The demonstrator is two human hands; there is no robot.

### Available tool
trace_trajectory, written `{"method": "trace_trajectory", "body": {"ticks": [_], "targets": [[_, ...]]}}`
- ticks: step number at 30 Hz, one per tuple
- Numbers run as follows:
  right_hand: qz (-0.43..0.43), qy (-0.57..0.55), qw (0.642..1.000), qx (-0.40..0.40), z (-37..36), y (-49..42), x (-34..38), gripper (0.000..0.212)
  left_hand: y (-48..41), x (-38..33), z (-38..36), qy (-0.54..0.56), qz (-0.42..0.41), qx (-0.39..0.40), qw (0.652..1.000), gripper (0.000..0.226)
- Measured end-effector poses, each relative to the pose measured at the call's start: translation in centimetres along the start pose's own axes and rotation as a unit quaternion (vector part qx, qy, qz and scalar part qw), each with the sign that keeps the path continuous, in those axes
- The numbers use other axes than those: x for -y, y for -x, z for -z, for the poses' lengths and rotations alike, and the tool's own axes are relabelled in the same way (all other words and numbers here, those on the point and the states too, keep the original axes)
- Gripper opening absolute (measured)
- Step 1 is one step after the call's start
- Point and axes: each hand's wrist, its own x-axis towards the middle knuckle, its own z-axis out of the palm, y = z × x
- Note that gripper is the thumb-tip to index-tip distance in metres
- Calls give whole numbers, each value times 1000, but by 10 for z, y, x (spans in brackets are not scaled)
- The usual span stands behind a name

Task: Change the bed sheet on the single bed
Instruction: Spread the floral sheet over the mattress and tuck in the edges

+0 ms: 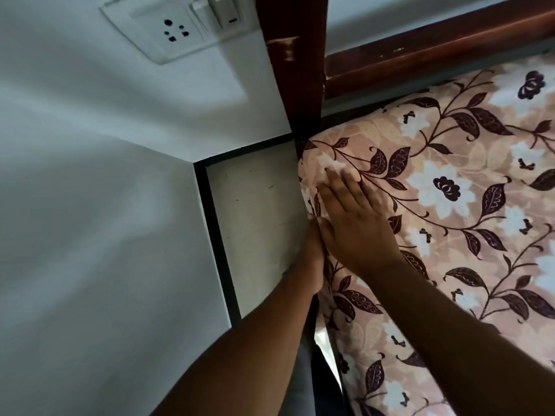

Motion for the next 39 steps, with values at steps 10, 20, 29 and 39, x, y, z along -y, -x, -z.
{"method": "trace_trajectory", "body": {"ticks": [10, 20, 29, 39], "targets": [[-192, -118, 973, -49, -16, 110, 24, 64, -11, -8, 4, 166, 96, 129, 973, 99], [-175, -86, 980, 34, -26, 109, 13, 66, -71, -1, 41, -160, 102, -165, 968, 45], [-254, -77, 964, 19, -10, 99, 0, 71, -2, -61, -30, -449, -412, -373, 699, 28], [-194, -111, 970, 91, -31, 98, 30, 94, -28, -76, -34, -859, -380, -99, 329, 70]]}}
